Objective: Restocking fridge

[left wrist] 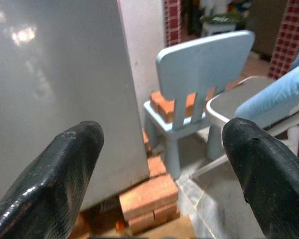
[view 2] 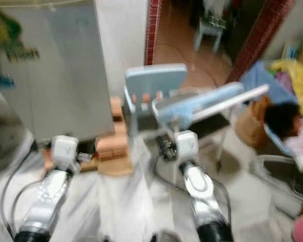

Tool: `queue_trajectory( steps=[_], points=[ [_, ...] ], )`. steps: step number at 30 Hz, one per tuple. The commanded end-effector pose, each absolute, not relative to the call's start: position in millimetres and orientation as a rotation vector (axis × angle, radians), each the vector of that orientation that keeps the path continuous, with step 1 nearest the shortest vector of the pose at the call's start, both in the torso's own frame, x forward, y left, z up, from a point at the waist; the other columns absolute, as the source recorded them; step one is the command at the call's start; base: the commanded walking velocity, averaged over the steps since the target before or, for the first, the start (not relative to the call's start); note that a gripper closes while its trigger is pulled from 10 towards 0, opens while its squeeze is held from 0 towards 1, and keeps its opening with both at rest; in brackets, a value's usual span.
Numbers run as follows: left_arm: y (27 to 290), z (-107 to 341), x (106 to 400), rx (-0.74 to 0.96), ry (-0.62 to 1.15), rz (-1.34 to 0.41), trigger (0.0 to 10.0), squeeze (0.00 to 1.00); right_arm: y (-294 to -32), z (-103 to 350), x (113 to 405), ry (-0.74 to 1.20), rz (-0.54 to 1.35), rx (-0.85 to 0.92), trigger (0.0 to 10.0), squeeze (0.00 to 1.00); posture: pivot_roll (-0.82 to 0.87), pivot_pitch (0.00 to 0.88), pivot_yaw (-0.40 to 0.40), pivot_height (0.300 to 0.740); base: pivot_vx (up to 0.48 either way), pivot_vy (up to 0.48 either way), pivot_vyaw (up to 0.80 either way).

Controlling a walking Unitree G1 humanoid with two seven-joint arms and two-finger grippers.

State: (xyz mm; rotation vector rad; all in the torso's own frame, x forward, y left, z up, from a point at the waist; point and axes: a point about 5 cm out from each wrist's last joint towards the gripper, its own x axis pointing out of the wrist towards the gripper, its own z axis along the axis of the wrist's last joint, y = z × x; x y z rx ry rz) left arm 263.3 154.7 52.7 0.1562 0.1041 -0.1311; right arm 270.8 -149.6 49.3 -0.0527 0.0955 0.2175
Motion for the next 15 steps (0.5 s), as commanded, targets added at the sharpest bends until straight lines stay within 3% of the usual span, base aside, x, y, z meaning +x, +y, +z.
queue_trajectory(
  steps=[1, 15],
  points=[
    [163, 55, 265, 0.164, 0.103, -0.128, 10.0, 0.0, -141, 61, 278, 0.047, 0.239, -0.048, 10.0, 0.0, 0.0, 0.0, -0.031, 0.74, 0.0, 0.48, -0.7],
    [149, 55, 264, 0.129, 0.081, -0.168, 10.0, 0.0, -144, 57, 279, 0.054, 0.23, -0.062, 10.0, 0.0, 0.01, 0.0, -0.041, 0.74, 0.0, 0.48, -0.05]
  ],
)
